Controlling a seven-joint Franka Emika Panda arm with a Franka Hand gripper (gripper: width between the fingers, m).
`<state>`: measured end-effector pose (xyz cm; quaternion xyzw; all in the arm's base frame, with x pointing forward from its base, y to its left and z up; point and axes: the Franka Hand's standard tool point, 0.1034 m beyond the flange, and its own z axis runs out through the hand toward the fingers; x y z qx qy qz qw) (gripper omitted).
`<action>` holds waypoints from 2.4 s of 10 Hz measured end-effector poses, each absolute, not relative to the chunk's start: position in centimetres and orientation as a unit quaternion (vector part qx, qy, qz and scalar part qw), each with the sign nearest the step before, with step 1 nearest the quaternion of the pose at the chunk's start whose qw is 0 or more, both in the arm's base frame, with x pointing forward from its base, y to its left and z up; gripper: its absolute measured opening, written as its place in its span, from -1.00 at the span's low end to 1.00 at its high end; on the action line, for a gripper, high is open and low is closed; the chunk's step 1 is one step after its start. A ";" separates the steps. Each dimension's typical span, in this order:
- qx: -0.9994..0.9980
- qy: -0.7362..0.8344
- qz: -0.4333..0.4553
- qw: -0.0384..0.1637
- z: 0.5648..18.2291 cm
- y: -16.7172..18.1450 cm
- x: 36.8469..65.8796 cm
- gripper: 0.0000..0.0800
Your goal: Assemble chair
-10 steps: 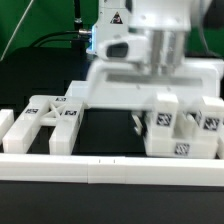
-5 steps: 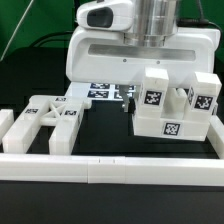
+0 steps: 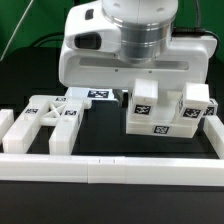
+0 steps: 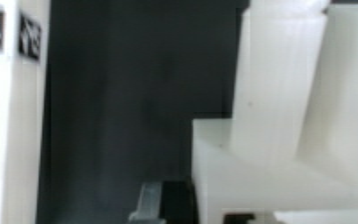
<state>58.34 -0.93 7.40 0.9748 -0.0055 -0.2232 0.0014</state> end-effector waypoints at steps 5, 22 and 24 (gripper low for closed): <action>0.904 -0.076 -0.421 0.011 6.9 -1.6 55.5 -0.92; 0.883 -0.068 -0.465 0.019 6.8 -6.9 54.6 0.62; 0.898 -0.062 -0.435 0.024 6.9 -6.5 55.8 0.62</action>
Offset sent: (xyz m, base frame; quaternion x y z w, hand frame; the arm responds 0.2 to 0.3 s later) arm -0.0082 0.0141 -0.0087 0.0484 -0.2346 0.0465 0.9698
